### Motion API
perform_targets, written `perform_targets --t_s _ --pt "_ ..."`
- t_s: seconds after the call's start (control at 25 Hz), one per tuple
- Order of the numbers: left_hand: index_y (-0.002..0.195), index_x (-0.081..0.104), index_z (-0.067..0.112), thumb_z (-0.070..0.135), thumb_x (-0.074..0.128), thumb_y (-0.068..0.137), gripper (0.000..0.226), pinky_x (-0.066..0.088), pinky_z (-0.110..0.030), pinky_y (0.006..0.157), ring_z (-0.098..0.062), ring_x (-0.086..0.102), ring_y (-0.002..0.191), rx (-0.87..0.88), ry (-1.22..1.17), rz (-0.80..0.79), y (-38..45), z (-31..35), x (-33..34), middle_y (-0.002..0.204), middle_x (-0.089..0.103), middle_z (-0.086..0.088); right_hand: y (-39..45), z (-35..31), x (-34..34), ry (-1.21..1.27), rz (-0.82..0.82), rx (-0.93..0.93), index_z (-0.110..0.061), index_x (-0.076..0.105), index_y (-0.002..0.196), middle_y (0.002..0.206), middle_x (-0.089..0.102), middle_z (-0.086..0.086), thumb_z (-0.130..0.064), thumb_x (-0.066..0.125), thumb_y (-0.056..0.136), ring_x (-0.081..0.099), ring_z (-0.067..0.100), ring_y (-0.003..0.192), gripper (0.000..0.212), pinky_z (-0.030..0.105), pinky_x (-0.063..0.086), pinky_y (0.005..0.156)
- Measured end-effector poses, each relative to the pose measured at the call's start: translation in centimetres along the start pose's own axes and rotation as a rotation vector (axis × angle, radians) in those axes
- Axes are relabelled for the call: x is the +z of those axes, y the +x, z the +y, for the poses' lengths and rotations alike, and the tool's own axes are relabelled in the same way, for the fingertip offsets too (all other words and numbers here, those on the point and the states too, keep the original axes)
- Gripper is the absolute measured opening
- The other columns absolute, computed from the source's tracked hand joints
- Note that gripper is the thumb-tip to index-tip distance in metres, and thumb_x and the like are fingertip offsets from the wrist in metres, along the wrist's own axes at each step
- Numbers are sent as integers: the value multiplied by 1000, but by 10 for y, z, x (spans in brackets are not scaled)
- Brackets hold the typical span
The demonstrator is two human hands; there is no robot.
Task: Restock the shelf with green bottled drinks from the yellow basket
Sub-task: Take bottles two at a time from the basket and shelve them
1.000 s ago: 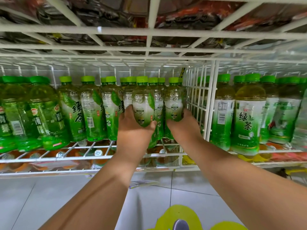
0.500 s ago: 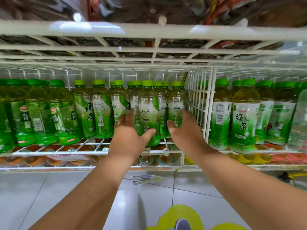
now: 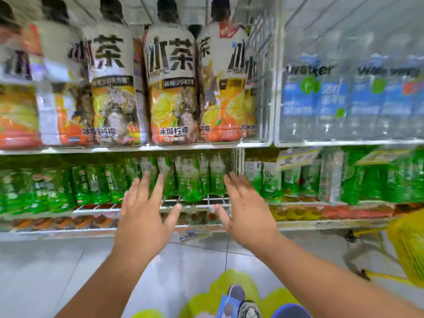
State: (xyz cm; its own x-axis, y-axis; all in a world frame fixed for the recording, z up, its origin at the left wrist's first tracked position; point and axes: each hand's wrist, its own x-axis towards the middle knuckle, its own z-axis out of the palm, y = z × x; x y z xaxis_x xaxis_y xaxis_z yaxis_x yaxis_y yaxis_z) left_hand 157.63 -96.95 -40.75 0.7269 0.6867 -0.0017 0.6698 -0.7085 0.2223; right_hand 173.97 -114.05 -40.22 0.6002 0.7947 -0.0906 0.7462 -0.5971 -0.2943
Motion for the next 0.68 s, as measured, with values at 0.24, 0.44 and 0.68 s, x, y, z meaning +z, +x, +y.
perform_targets --t_s 0.24,0.44,0.68 --pt "160 26 29 65 38 92 78 9 -49 126 -30 4 157 80 -4 42 -75 26 -120 170 4 -7 -98 -43 -95 -21 67 61 -15 22 162 170 18 8 -61 33 100 9 26 158 79 43 16 127" --pt "161 10 36 68 33 97 75 -5 -46 126 -24 -16 155 115 38 14 -137 39 -223 169 -17 1 -175 -85 -177 21 69 67 -19 17 164 172 9 5 -67 26 98 0 22 158 82 40 9 128" --pt "161 -2 40 75 24 95 79 -5 -49 126 -23 -22 154 183 76 12 -205 57 -319 167 -25 3 -260 -134 -271 36 114 35 -28 5 164 171 -6 -7 -63 33 102 -13 12 156 77 38 1 126"
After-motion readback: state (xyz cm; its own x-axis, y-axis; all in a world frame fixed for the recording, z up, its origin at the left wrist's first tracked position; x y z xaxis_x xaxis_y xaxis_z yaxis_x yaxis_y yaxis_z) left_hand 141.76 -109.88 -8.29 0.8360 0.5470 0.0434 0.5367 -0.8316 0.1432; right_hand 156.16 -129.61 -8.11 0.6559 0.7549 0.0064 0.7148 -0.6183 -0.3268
